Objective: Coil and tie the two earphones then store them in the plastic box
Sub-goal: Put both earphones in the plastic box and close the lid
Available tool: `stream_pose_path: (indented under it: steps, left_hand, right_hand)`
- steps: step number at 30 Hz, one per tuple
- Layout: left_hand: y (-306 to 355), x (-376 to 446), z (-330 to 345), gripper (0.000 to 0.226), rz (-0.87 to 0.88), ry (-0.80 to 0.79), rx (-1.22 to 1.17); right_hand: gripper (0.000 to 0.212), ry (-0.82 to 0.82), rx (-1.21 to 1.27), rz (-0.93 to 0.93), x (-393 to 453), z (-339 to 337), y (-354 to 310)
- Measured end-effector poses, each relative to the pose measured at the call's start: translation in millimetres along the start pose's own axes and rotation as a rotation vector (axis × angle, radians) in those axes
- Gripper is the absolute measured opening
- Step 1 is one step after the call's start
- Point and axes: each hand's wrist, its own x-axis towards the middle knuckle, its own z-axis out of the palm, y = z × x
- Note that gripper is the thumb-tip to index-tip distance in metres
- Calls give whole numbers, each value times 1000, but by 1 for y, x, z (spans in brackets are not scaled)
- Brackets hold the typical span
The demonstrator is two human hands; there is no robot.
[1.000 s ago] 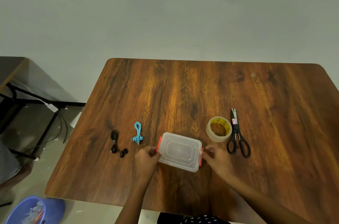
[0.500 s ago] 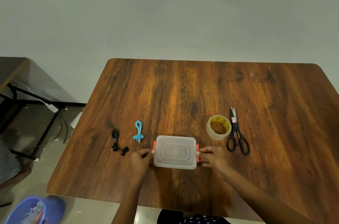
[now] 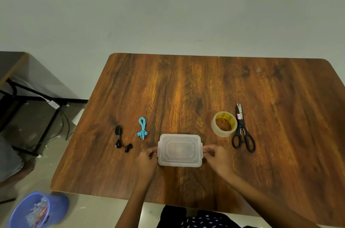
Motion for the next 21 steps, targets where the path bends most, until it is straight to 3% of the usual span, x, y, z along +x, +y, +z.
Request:
stream_pose_path:
  steps: [6, 11, 15, 21]
  left_hand:
    - [26, -3, -12, 29, 2, 2, -280]
    - [30, 41, -14, 29, -154, -72, -429]
    - [36, 80, -4, 25, -198, -149, -544]
    - [29, 119, 11, 40, -287, -180, -545]
  right_hand:
    - [33, 7, 190, -11, -3, -12, -16]
    - [10, 116, 215, -114, 37, -26, -37]
    - [22, 133, 250, 4, 80, -19, -47]
    - [45, -24, 398, 235, 116, -9, -44]
